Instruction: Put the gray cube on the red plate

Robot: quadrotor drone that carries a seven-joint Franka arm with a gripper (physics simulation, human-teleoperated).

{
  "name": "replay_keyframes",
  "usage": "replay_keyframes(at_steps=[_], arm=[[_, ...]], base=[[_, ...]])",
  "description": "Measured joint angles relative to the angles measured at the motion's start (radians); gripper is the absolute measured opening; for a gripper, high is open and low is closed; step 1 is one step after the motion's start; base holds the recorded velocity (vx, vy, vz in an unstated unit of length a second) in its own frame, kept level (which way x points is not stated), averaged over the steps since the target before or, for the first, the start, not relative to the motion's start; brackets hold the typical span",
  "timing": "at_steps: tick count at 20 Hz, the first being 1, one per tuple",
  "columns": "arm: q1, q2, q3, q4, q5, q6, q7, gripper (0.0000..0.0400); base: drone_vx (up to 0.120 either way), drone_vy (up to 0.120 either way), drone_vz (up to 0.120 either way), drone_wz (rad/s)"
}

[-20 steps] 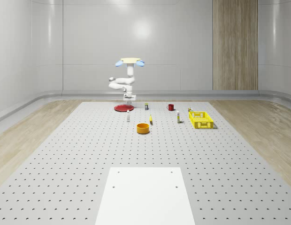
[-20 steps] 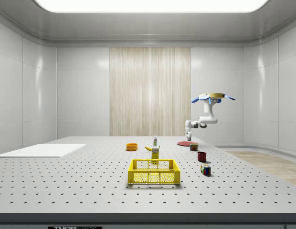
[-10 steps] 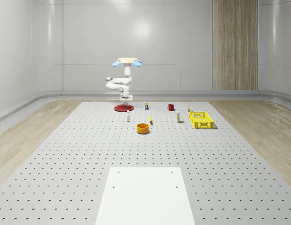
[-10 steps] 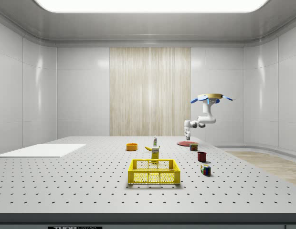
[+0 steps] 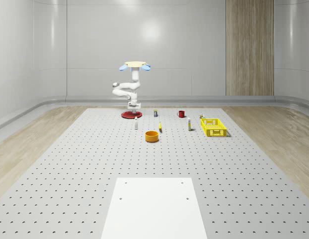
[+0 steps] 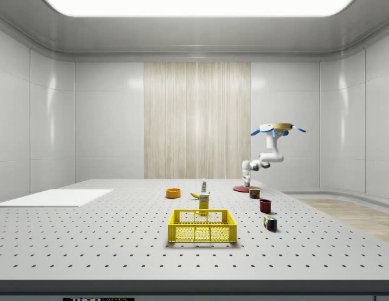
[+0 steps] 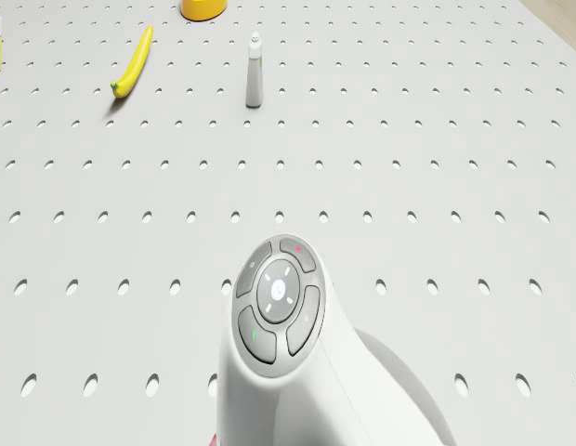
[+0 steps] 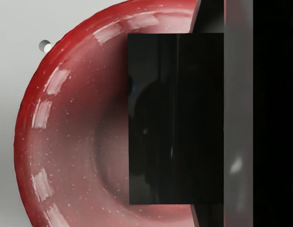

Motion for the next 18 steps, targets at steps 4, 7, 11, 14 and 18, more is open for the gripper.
replay_keyframes(at_steps=[4,7,11,14,18], arm=[[-0.005,0.003,-0.029,0.012,-0.028,0.01,-0.001,0.0251],[-0.008,0.006,-0.047,0.019,-0.046,0.016,-0.002,0.0273],[-0.006,0.011,-0.048,0.019,-0.048,0.012,-0.004,0.0353],[0.001,0.012,-0.023,0.007,-0.025,-0.002,-0.005,0.0378],[0.009,0.014,0.012,-0.007,0.007,-0.02,-0.005,0.0392]], base=[[0.0,-0.11,0.0,0.0],[0.0,0.0,0.0,0.0],[0.0,0.0,0.0,0.0],[0.0,0.0,0.0,0.0],[0.0,0.0,0.0,0.0]])
